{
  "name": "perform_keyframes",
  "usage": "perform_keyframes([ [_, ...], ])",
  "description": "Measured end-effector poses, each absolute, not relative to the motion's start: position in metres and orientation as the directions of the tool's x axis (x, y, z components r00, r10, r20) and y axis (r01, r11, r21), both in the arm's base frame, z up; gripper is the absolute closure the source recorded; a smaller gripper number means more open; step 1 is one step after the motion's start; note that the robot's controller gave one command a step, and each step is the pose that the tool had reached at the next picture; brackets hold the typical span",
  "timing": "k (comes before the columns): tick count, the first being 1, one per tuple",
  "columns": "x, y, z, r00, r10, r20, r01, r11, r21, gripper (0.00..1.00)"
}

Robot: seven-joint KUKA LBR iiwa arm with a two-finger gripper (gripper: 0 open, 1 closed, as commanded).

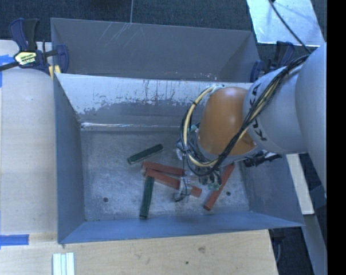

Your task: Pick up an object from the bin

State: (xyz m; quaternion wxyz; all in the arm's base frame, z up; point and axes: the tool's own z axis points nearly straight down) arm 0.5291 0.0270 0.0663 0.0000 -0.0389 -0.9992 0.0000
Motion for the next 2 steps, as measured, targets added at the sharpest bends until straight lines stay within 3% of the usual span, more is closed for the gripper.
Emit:
perform_keyframes([
  [1, 0.531, 0.026, 0.071, -0.997, 0.078, -0.007, 0.078, 0.997, 0.0, 1.0],
  [2, 0.51, 0.035, 0.205, -0.998, 0.057, -0.01, 0.057, 0.998, 0.001, 1.0],
])
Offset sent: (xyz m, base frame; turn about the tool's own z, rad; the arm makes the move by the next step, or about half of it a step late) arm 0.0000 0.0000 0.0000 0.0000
